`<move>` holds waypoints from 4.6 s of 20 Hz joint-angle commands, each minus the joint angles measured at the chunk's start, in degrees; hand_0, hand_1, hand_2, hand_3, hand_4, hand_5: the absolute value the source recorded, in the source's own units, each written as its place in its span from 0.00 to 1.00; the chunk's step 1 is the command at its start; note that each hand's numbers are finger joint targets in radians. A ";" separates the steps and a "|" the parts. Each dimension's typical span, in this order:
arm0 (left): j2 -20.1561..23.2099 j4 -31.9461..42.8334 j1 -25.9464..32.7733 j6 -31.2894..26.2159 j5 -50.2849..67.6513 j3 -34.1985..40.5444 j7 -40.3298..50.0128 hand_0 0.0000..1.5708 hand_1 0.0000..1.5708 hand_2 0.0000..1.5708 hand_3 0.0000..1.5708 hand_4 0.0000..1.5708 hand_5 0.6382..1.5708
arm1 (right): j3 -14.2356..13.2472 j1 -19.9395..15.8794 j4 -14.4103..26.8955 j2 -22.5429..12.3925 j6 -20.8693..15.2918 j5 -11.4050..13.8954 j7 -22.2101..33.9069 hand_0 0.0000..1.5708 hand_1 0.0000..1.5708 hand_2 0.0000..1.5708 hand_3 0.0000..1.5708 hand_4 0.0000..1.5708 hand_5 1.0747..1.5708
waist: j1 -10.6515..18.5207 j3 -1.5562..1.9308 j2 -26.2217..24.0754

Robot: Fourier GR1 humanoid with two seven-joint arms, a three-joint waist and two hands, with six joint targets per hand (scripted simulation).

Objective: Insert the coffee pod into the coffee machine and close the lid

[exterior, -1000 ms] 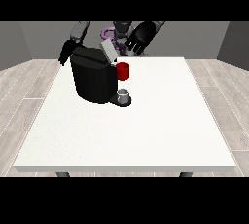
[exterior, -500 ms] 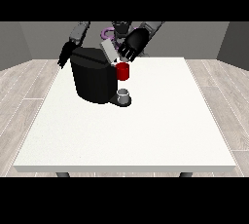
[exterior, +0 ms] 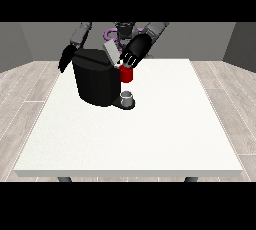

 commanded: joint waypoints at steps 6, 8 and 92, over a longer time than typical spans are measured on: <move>-0.99 0.66 2.23 0.68 -0.60 -0.70 -2.69 0.74 0.74 0.79 0.76 0.27 1.00 | -0.65 1.44 0.27 -0.70 0.12 -0.23 -0.79 0.00 0.00 0.00 0.00 0.00 1.00 | 0.29 -0.02 -0.51; -0.89 1.01 0.04 0.74 -0.65 -0.01 -0.26 0.74 0.74 0.79 0.76 0.26 1.00 | 0.29 1.70 0.69 0.16 0.16 0.14 -1.32 0.00 0.00 0.00 0.00 0.00 1.00 | -0.68 -0.01 -0.23; -19.46 4.51 28.41 9.37 17.31 16.96 -19.48 0.00 0.00 0.00 0.00 0.04 1.00 | -1.07 15.43 -1.08 1.69 3.25 -4.65 -2.53 0.00 0.00 0.00 0.00 0.00 1.00 | 17.75 -0.17 -27.55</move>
